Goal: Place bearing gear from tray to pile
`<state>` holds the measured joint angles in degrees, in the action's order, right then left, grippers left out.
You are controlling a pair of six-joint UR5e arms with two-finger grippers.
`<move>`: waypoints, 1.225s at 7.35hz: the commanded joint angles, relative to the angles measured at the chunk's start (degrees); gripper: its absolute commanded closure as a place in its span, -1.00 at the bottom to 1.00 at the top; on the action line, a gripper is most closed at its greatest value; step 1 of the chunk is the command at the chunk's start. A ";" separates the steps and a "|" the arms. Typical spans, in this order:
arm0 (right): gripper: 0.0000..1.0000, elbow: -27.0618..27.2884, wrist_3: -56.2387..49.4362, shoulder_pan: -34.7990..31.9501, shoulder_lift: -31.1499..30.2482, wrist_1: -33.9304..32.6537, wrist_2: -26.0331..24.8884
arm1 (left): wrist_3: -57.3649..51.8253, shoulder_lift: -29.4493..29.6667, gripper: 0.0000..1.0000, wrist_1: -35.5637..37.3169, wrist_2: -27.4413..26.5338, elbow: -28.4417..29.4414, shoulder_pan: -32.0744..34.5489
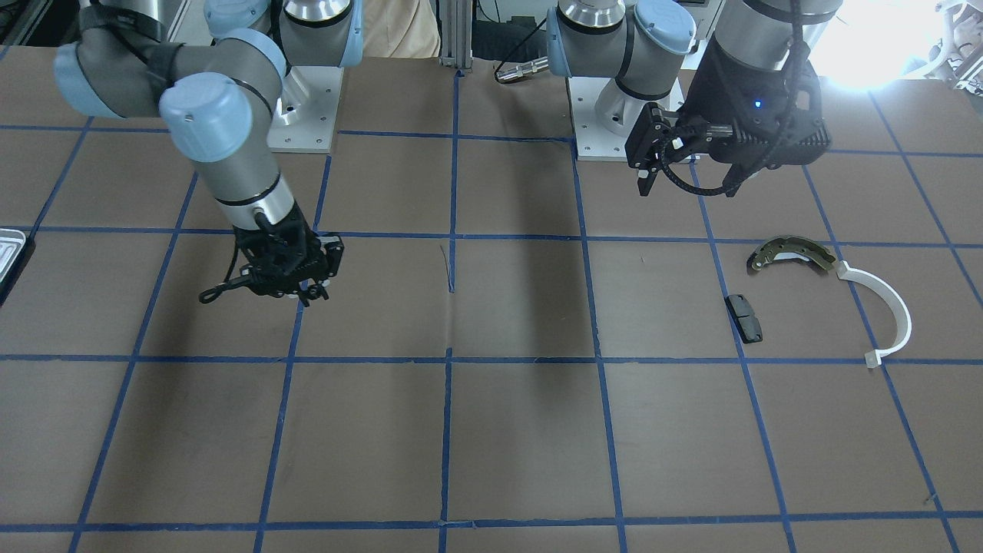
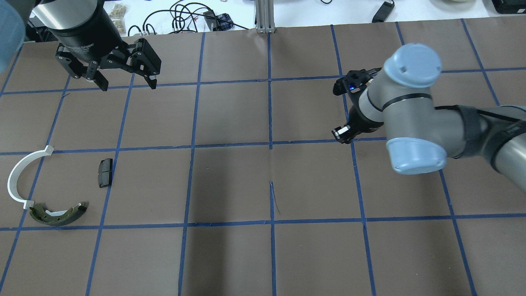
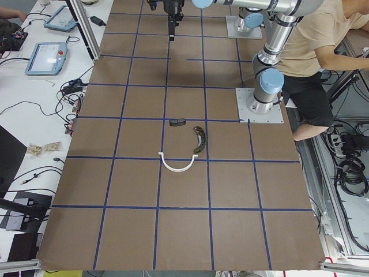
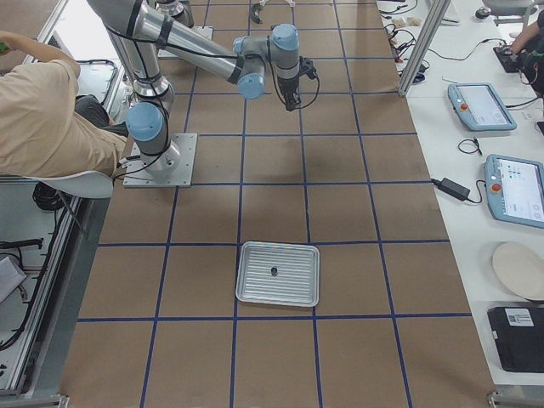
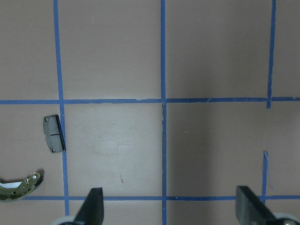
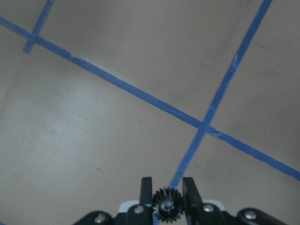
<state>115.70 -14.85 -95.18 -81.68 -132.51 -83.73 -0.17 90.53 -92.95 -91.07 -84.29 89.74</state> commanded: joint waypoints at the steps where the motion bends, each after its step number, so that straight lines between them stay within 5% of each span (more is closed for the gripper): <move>1: 1.00 -5.27 23.89 -10.95 7.99 -4.86 -0.04 | 0.00 0.00 -1.00 0.05 0.02 0.00 0.00; 3: 1.00 -14.41 37.47 -17.47 17.92 -5.75 -0.47 | 0.00 0.00 -1.00 -0.04 0.02 0.00 0.08; 4: 0.89 -14.80 38.49 -18.02 19.27 -5.74 -2.74 | 0.00 0.00 -1.00 -0.04 0.02 0.00 0.08; 5: 0.06 -14.80 38.93 -18.20 19.28 -5.66 -2.85 | 0.00 0.00 -1.00 0.05 -0.07 0.00 0.08; 6: -0.99 -14.80 38.33 -18.20 19.28 -5.48 -3.02 | 0.00 0.00 -1.00 -0.04 -0.07 0.00 0.00; 8: -1.00 -15.76 34.40 -16.63 17.71 -4.51 -6.52 | 0.00 0.00 -1.00 -0.04 -0.07 0.00 0.08; 9: -1.00 -15.68 27.23 -13.92 13.17 1.75 -6.71 | 0.00 -0.09 -1.00 -0.04 -0.16 0.00 0.08</move>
<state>100.18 19.05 -111.64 -64.58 -135.69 -89.47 -0.18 90.51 -92.98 -91.16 -84.29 89.81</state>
